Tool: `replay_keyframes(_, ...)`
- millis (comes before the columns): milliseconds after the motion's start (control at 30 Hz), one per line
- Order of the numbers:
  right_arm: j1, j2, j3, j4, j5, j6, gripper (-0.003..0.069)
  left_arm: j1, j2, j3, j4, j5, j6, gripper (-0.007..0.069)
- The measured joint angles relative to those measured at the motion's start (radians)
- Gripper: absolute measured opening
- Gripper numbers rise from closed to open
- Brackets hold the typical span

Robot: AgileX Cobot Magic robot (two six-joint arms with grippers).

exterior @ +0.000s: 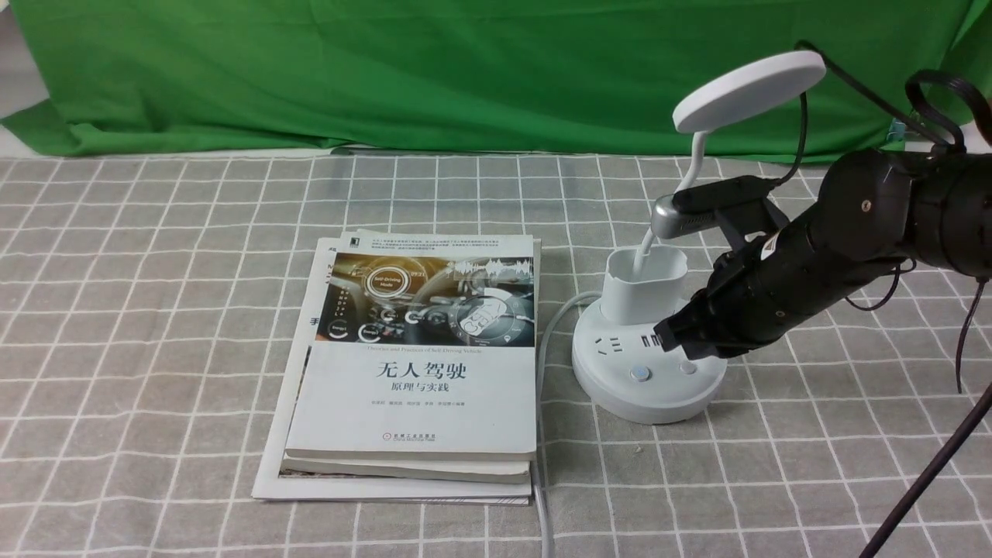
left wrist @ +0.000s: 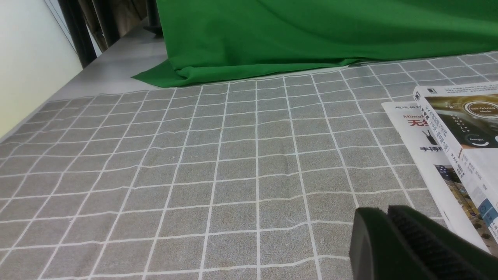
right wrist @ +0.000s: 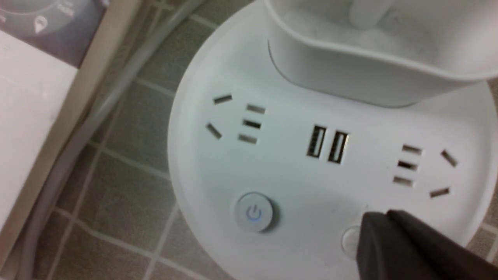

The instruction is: Turn on the desk lamp on the grey coffee tablecloth with your hand.

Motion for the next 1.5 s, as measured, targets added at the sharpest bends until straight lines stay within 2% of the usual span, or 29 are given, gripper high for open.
replay_keyframes(367, 0.000, 0.050, -0.019, 0.017, -0.015, -0.002, 0.0034, 0.000, 0.000, 0.000, 0.000, 0.000, 0.000, 0.0019)
replay_keyframes(700, 0.000, -0.089, -0.004, 0.010, 0.022, -0.003, 0.0034, 0.000, 0.000, 0.000, 0.000, 0.000, 0.000, 0.0019)
replay_keyframes(867, 0.000, -0.139, 0.006, 0.008, 0.094, -0.003, 0.0034, 0.000, 0.000, 0.000, 0.000, 0.000, 0.000, 0.0019)
replay_keyframes(1133, 0.000, -0.343, 0.192, 0.007, 0.097, 0.002, 0.0034, 0.000, 0.000, 0.000, 0.000, 0.000, 0.000, 0.0019)
replay_keyframes(1367, 0.000, -0.666, 0.446, 0.007, 0.033, 0.023, 0.0034, 0.000, 0.000, 0.000, 0.000, 0.000, 0.000, 0.0019)
replay_keyframes(1500, 0.000, -0.831, 0.539, 0.006, 0.061, 0.057, 0.0041, 0.000, 0.000, 0.000, 0.000, 0.000, 0.000, 0.0019)
